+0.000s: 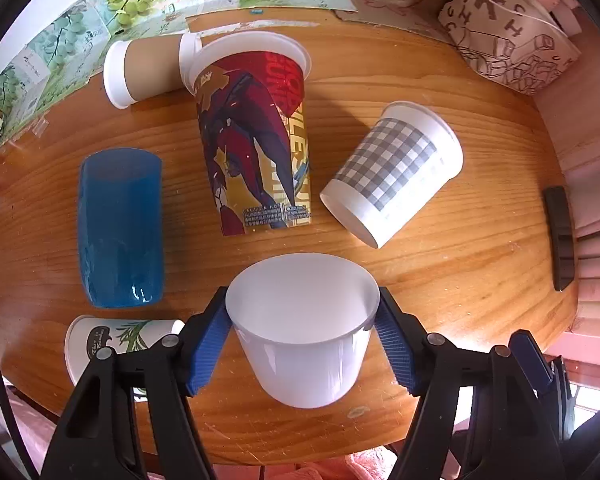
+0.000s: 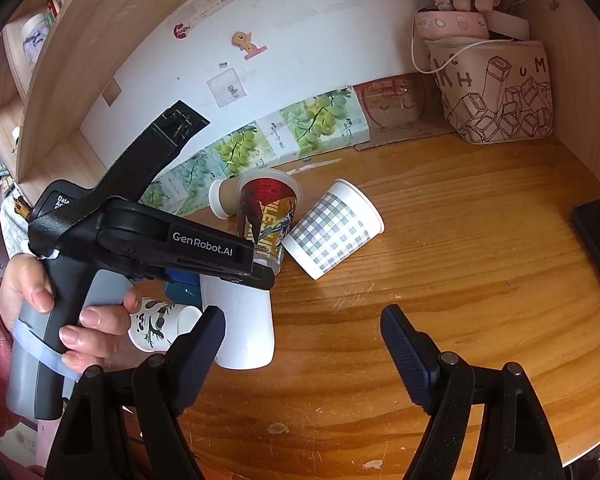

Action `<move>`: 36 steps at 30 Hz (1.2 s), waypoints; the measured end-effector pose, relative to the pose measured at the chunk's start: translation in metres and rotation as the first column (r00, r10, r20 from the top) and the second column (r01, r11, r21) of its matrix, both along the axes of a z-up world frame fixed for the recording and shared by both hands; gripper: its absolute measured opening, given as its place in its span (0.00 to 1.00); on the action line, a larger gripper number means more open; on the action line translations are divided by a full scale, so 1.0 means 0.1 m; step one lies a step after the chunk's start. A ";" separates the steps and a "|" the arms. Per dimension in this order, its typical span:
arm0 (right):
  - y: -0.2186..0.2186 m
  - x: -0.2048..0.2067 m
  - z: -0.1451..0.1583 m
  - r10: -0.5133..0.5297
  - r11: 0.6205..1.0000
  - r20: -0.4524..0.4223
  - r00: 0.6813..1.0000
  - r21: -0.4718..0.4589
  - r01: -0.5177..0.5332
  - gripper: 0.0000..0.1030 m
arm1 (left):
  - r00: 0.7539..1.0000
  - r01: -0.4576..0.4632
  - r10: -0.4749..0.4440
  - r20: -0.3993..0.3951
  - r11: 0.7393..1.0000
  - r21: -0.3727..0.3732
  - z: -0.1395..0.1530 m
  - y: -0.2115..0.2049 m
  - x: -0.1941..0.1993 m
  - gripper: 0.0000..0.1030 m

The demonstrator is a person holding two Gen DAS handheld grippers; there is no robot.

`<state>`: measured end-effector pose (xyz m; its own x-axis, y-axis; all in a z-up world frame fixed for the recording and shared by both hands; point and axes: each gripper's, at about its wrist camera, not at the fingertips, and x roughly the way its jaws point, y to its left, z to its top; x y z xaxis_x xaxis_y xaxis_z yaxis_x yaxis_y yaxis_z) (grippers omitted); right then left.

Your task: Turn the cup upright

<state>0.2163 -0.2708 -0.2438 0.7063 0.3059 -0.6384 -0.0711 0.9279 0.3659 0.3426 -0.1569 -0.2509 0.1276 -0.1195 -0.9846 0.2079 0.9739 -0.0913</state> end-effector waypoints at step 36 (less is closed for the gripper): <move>-0.01 -0.54 0.14 -0.027 1.000 0.016 1.000 -0.007 0.027 0.78 | 0.994 0.084 -0.084 0.074 0.996 -0.001 0.26 0.18 -0.70 0.71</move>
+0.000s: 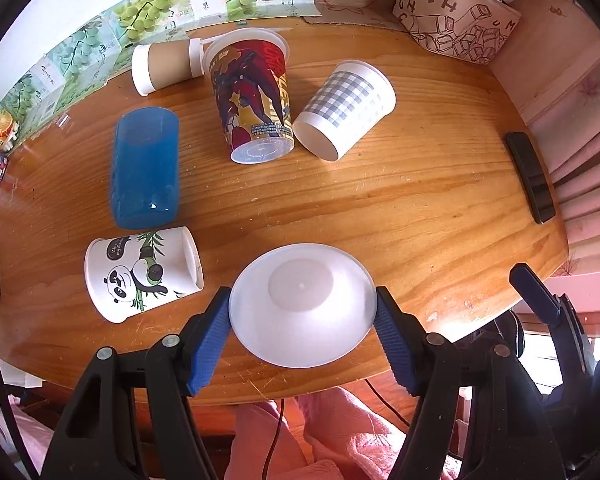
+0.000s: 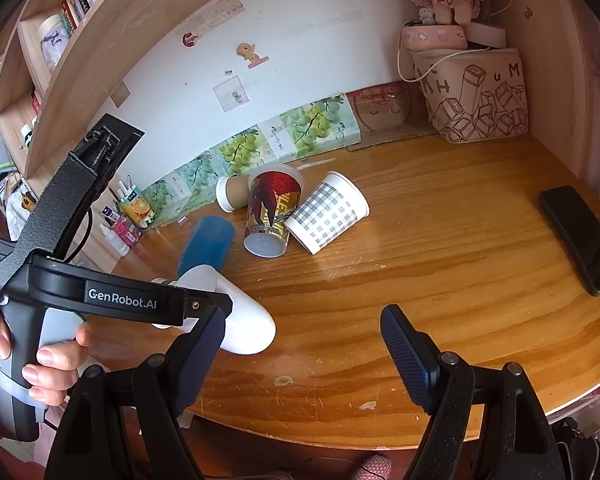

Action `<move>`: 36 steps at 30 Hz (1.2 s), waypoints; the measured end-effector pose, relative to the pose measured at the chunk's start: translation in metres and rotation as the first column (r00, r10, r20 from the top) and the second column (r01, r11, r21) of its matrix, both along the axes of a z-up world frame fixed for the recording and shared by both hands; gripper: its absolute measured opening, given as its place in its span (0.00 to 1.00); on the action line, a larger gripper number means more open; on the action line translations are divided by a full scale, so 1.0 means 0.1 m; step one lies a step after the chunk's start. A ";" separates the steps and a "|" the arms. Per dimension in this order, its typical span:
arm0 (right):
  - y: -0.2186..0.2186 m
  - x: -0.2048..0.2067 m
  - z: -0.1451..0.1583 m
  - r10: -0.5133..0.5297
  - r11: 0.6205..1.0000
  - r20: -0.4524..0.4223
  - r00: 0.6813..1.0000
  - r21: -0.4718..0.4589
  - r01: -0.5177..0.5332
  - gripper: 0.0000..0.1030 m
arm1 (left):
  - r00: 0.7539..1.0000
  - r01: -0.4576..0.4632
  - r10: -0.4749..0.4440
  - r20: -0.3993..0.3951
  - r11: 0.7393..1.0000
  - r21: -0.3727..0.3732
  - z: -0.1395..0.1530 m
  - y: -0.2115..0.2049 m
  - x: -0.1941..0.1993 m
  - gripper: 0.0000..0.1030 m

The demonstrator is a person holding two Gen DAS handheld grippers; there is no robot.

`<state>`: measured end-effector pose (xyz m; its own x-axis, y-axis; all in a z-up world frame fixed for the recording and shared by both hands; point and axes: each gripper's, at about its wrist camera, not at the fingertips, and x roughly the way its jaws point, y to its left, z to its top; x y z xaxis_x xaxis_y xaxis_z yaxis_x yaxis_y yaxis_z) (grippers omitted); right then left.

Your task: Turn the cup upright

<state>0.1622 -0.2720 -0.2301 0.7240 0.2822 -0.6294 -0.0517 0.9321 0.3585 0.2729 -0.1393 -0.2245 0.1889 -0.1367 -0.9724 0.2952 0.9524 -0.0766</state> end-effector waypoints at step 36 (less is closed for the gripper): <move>1.31 -0.77 0.47 0.006 0.988 0.005 1.000 -0.154 -0.005 0.82 | 0.985 0.021 -0.004 0.175 0.995 -0.094 0.47 1.51 -0.91 0.76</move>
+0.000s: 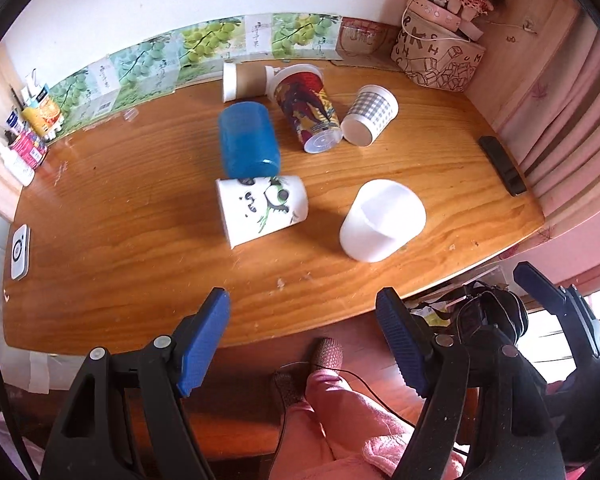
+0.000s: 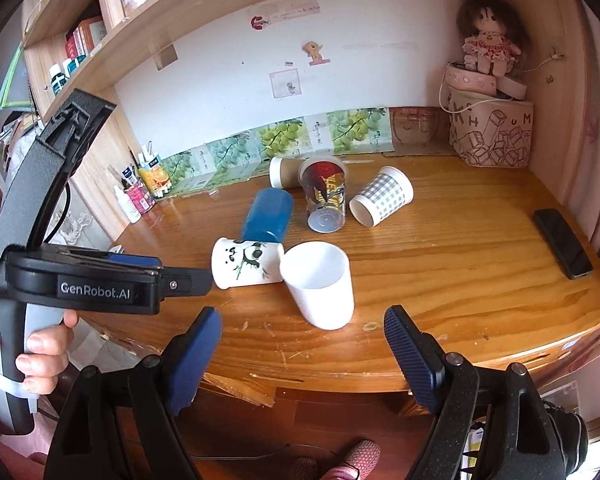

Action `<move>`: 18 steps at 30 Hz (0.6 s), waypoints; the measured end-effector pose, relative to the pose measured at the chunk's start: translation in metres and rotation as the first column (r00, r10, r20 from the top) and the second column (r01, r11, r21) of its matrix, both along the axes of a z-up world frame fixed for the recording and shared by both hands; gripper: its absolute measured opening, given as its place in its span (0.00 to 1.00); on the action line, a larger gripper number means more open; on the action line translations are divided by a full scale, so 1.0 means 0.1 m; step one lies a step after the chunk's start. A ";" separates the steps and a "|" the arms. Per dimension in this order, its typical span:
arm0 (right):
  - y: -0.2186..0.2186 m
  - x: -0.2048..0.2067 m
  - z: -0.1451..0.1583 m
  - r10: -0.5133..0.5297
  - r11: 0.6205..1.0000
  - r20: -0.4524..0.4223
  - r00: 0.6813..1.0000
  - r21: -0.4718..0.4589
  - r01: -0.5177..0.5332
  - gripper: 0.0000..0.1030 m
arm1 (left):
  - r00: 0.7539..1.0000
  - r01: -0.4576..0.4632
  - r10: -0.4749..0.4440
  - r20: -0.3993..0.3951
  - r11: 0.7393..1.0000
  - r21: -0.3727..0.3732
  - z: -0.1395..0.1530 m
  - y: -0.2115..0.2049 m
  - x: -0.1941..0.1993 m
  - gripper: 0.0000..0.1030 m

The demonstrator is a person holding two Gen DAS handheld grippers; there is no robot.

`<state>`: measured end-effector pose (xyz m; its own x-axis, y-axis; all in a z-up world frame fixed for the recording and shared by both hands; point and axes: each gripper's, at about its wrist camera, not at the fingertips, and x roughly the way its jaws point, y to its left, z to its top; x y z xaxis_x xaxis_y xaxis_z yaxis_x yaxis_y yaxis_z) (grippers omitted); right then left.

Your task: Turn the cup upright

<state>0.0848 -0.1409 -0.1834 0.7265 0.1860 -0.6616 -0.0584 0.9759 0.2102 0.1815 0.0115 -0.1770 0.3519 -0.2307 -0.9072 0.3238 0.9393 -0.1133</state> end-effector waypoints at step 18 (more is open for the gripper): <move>0.56 -0.48 0.75 0.031 1.000 -0.002 1.000 -0.003 -0.031 1.00 | 0.971 -0.225 0.235 0.053 0.964 -0.143 0.58 0.95 -0.83 0.97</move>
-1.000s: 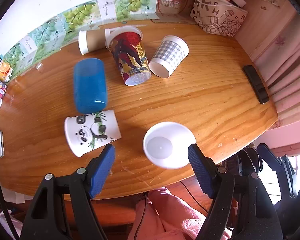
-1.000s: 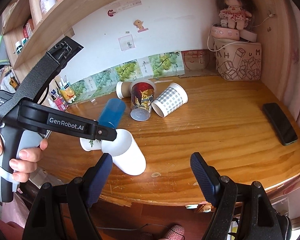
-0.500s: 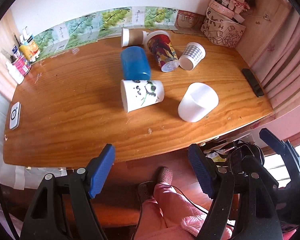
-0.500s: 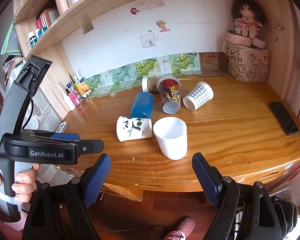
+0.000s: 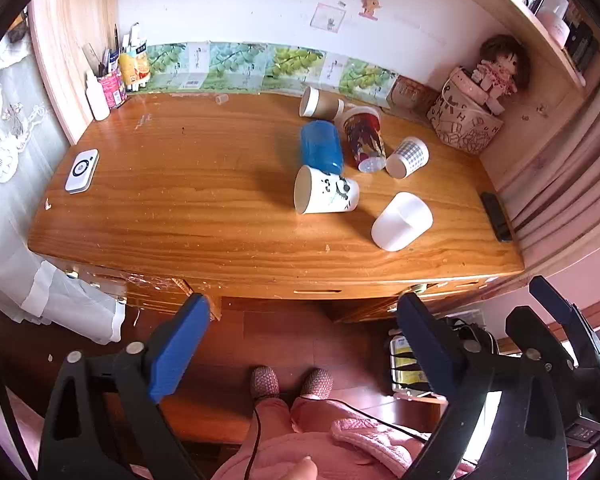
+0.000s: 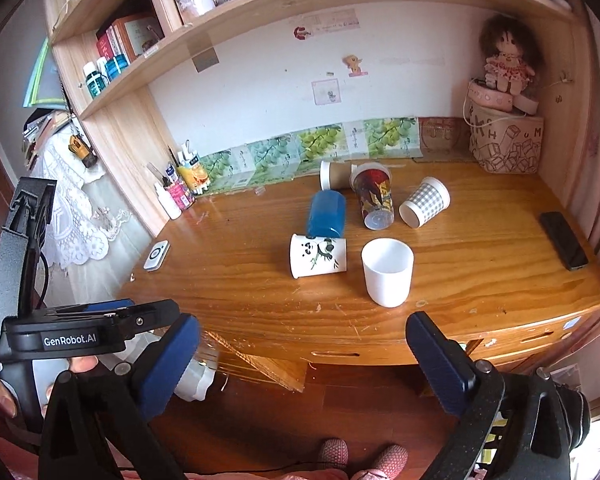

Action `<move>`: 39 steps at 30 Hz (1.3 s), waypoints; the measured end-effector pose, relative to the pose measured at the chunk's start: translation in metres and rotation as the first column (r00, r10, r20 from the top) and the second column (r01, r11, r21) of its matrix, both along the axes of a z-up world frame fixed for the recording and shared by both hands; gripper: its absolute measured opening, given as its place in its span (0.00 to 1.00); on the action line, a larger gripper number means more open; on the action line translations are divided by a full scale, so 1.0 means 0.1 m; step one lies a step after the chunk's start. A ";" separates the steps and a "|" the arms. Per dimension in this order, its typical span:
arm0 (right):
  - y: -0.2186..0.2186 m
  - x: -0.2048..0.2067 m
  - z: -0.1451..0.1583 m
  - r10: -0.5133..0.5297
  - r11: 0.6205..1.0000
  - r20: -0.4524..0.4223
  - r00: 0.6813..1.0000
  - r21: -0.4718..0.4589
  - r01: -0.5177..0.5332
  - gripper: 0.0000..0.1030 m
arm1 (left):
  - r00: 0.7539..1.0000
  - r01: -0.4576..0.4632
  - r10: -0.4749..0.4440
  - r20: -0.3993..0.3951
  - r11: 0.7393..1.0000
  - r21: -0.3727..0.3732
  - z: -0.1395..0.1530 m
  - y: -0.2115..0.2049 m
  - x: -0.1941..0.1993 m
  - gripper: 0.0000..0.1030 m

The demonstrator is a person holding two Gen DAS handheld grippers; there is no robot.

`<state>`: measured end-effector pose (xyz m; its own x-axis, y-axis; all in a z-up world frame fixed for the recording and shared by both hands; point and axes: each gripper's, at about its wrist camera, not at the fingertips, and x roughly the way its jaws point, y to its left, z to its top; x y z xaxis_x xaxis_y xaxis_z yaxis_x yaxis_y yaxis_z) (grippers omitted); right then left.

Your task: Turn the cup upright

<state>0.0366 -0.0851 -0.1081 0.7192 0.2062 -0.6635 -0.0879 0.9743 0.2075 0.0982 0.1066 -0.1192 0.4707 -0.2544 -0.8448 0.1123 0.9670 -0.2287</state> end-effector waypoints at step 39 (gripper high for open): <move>-0.40 -0.48 0.69 -0.119 0.991 0.333 0.936 -0.025 0.135 1.00 | 0.763 -0.199 0.135 0.633 0.980 0.031 0.95 -0.45 -0.64 1.00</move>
<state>-0.0110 -0.1255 -0.0389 0.9173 0.0737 -0.3913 -0.0189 0.9897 0.1422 0.0342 0.0615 -0.0239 0.9295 -0.0595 -0.3639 0.0340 0.9965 -0.0761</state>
